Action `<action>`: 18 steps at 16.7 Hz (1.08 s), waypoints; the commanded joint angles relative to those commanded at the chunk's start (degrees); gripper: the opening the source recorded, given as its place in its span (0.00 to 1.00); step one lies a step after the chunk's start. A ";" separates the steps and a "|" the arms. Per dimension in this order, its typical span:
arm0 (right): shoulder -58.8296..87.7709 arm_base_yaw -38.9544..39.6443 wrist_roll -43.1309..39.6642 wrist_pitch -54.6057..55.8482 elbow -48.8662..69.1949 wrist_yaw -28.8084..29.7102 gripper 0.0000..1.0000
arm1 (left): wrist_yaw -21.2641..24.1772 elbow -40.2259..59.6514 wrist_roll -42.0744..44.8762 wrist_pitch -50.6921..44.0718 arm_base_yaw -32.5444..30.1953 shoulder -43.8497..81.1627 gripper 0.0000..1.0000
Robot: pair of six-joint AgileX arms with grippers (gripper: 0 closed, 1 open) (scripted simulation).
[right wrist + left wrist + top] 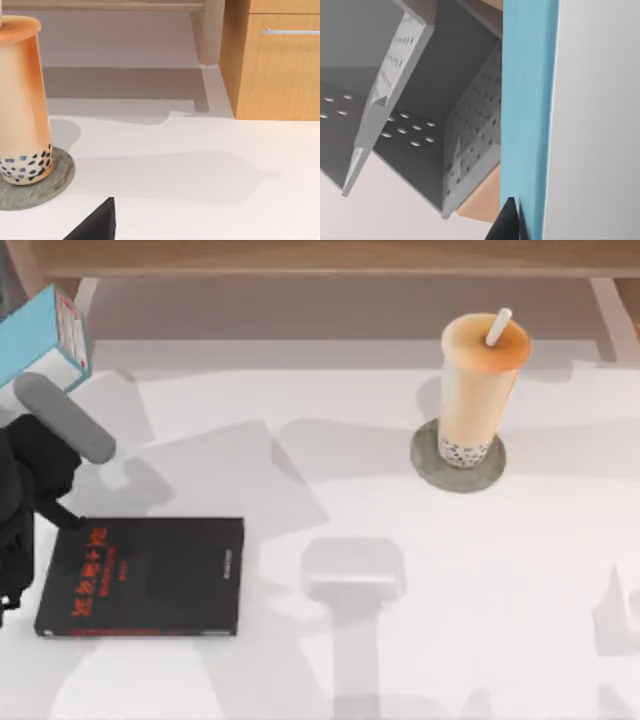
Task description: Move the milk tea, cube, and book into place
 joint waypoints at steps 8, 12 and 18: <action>0.00 0.00 0.00 0.00 0.00 0.00 1.00 | -2.27 -15.12 11.98 -3.12 -24.50 1.22 0.00; 0.00 0.00 0.00 0.00 0.00 0.00 1.00 | -2.40 -15.86 12.37 -3.36 -25.70 1.60 0.00; 0.00 0.00 0.00 0.00 0.00 0.00 1.00 | -1.80 -15.41 13.04 -1.41 -24.84 3.28 0.00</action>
